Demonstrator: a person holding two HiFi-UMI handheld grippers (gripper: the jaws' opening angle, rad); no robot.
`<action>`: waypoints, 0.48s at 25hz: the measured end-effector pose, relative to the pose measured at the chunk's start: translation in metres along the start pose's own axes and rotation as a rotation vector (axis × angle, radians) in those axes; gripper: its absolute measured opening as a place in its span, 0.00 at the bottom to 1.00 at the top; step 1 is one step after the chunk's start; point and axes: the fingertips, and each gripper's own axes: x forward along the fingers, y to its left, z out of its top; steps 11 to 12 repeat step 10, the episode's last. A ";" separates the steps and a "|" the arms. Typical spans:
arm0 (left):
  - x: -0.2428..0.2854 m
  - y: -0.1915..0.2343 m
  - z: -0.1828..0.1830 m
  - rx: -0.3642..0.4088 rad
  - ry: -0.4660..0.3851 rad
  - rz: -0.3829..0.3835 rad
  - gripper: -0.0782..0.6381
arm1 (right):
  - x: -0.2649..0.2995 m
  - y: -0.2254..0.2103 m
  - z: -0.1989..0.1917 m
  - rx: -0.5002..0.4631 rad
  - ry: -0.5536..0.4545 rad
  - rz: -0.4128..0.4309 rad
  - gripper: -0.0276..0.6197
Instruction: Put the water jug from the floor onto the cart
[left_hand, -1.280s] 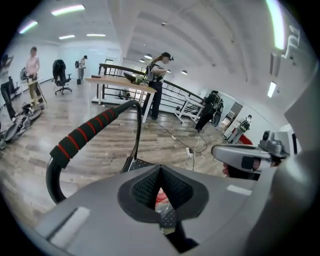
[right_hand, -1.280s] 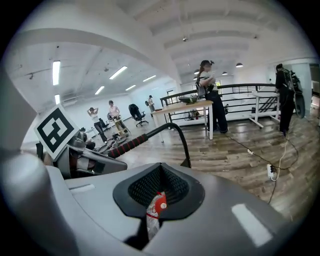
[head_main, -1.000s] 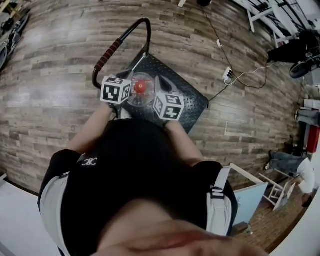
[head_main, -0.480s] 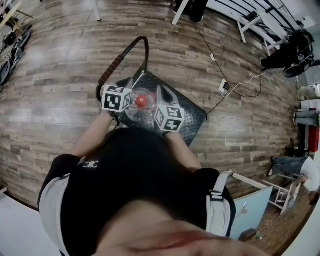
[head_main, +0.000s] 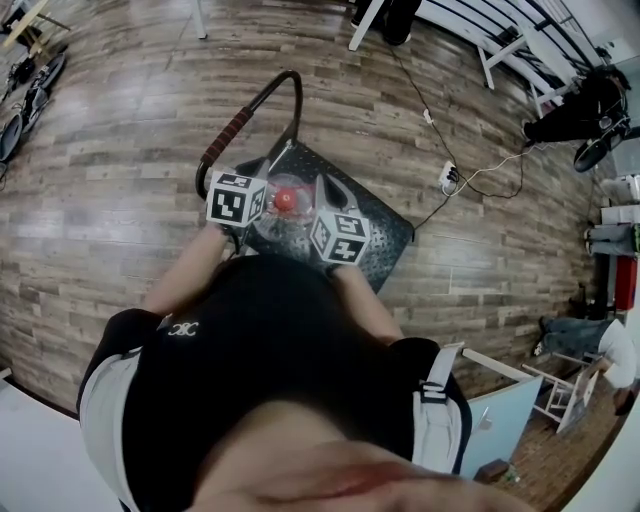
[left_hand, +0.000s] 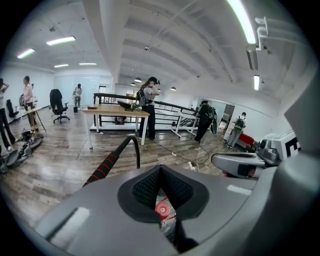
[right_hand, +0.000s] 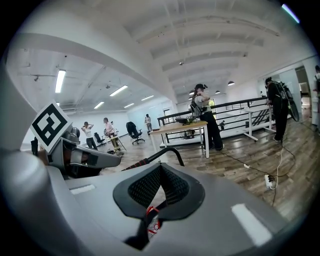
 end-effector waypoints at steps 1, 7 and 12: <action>0.000 0.000 -0.001 -0.001 0.001 0.001 0.11 | 0.000 0.000 -0.001 0.000 0.001 -0.001 0.06; 0.007 0.004 -0.003 -0.012 0.013 0.017 0.11 | 0.003 -0.010 0.000 0.008 0.003 -0.015 0.06; 0.011 0.003 -0.002 -0.014 0.020 0.012 0.11 | 0.005 -0.017 0.000 0.014 0.009 -0.027 0.06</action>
